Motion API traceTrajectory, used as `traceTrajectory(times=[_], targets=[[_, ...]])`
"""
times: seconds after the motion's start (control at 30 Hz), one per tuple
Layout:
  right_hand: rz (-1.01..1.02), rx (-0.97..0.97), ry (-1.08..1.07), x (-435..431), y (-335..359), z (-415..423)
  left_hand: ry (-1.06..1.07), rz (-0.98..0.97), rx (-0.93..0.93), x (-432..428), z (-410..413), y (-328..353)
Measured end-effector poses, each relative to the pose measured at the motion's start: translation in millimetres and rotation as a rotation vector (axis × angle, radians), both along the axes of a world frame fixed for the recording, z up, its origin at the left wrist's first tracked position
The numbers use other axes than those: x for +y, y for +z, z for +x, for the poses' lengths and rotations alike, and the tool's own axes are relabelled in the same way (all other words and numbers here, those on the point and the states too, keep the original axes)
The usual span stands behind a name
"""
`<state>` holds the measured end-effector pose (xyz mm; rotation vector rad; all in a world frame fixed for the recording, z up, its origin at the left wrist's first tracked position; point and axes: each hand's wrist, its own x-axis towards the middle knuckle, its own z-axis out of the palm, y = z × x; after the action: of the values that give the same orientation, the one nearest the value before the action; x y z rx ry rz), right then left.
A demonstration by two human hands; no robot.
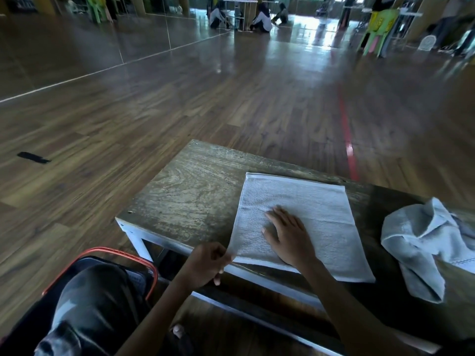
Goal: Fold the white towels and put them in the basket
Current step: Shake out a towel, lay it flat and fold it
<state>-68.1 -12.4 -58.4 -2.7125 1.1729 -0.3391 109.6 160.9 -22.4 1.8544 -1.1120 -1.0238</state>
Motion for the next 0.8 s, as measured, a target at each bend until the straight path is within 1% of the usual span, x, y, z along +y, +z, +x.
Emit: traceTrajectory(times=[0.1, 0.17, 0.23, 0.3, 0.37, 0.4, 0.43, 0.5, 0.53, 0.6, 0.67, 0.73, 0.8], targets=[[0.012, -0.002, 0.000, 0.2, 0.1, -0.5, 0.034, -0.002, -0.058, 2.6, 0.3, -0.1], [0.035, 0.007, 0.012, -1.1, 3.0, 1.2, 0.101, -0.035, -0.132, 4.4, 0.2, 0.7], [0.050, 0.019, 0.025, 0.3, 9.0, 0.9, 0.163, -0.111, -0.275, 4.4, -3.4, 2.9], [0.028, 0.022, 0.022, 7.6, 14.8, -4.5, 0.166, -0.224, -0.425, 0.5, -13.9, 8.6], [-0.004, 0.018, 0.003, 19.9, 17.3, -14.8, 0.078, -0.342, -0.603, -12.4, -28.6, 9.7], [-0.016, 0.028, -0.004, 26.6, 16.7, -20.5, -0.004, -0.346, -0.702, -21.4, -36.5, 7.8], [-0.020, 0.043, -0.011, 32.3, 14.0, -27.2, -0.098, -0.311, -0.785, -30.4, -42.4, 1.0], [-0.006, 0.087, -0.031, 37.4, 5.9, -43.7, -0.269, -0.147, -0.916, -43.9, -49.0, -16.2], [0.002, 0.111, -0.046, 36.3, 1.4, -54.6, -0.307, -0.110, -0.968, -46.6, -49.6, -24.8], [-0.020, 0.135, -0.089, 30.9, -4.9, -80.8, -0.329, -0.056, -1.041, -46.8, -49.2, -35.3], [-0.039, 0.175, -0.142, 27.4, -5.5, -108.6, -0.331, -0.028, -1.068, -45.3, -46.5, -36.7], [-0.057, 0.220, -0.204, 26.0, -3.1, -134.7, -0.333, -0.029, -1.082, -43.0, -44.6, -33.9], [-0.055, 0.221, -0.265, 23.9, 0.1, -156.7, -0.320, -0.050, -1.101, -43.0, -42.5, -34.1]])
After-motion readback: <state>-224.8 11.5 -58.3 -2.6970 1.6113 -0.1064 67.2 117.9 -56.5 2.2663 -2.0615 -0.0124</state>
